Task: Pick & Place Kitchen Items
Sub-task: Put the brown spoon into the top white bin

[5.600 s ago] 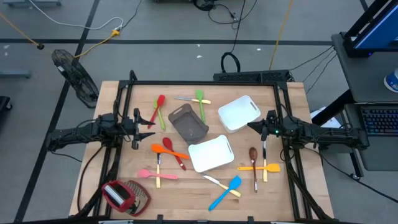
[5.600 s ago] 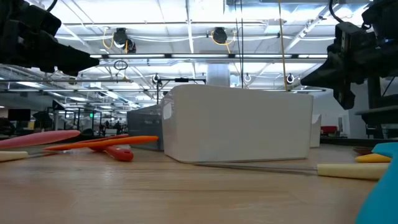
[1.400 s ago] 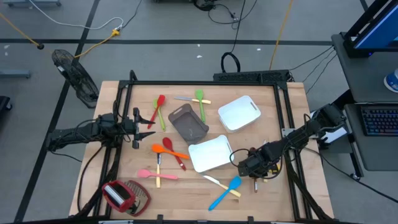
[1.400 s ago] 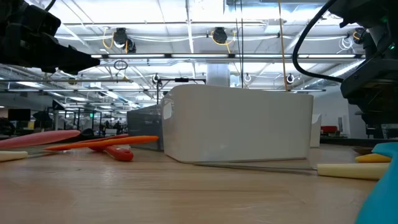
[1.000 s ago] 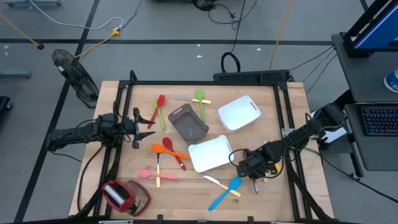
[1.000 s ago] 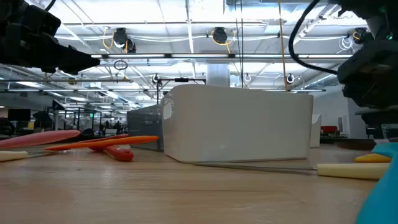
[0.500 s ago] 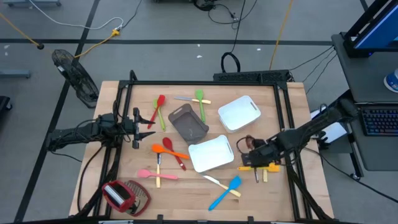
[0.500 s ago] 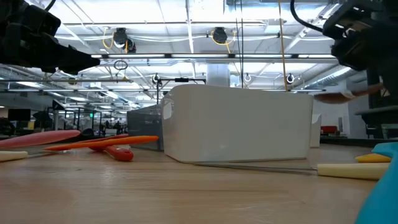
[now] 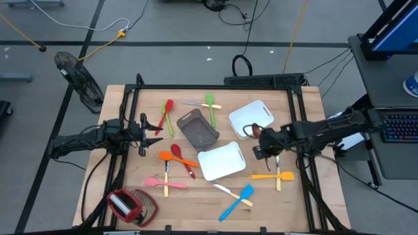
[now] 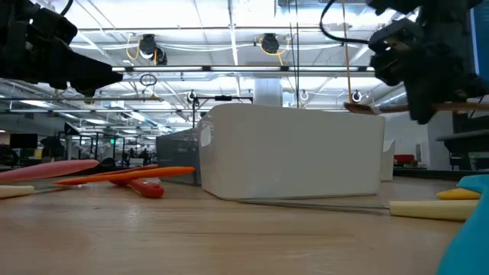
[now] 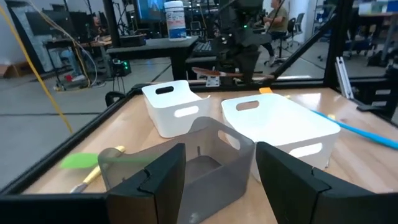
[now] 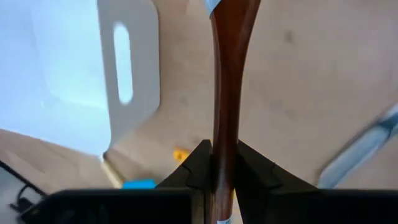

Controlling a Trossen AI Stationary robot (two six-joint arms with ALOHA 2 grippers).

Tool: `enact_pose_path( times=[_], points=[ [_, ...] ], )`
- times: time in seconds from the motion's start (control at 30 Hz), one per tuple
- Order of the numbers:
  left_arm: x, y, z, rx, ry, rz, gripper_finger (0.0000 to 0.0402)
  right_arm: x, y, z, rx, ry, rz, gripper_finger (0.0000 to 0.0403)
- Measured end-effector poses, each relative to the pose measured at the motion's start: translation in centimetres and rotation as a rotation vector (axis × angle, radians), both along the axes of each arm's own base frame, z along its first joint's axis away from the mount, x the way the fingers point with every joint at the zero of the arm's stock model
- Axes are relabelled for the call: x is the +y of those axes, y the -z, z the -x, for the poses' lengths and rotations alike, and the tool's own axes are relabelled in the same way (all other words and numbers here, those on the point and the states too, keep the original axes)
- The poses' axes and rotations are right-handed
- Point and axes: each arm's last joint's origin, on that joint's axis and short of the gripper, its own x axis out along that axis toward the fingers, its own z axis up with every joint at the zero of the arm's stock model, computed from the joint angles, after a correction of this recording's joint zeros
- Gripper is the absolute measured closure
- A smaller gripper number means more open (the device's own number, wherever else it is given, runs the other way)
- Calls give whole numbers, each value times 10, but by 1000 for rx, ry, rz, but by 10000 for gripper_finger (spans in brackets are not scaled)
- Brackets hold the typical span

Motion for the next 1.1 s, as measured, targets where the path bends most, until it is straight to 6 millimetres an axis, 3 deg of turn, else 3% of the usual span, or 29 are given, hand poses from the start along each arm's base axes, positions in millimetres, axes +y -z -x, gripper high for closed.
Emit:
enact_pose_path(
  times=[0.17, 0.43, 0.57, 0.8, 1.1],
  points=[
    [0, -2, 0, -26, -3, 73, 199, -26, -10, 3, 41, -110, 115, 368],
    [0, -8, 0, -92, -1, 110, 199, -62, -65, 16, 197, -239, 466, 368],
    [0, -10, 0, -110, 1, 109, 199, -75, -80, 19, 250, -347, 614, 368],
    [0, -11, 0, -117, 1, 109, 199, -94, -73, 12, 456, -580, 781, 368],
    [0, -11, 0, -122, 1, 197, 199, -112, -53, -17, 802, -1025, 951, 367]
  ],
)
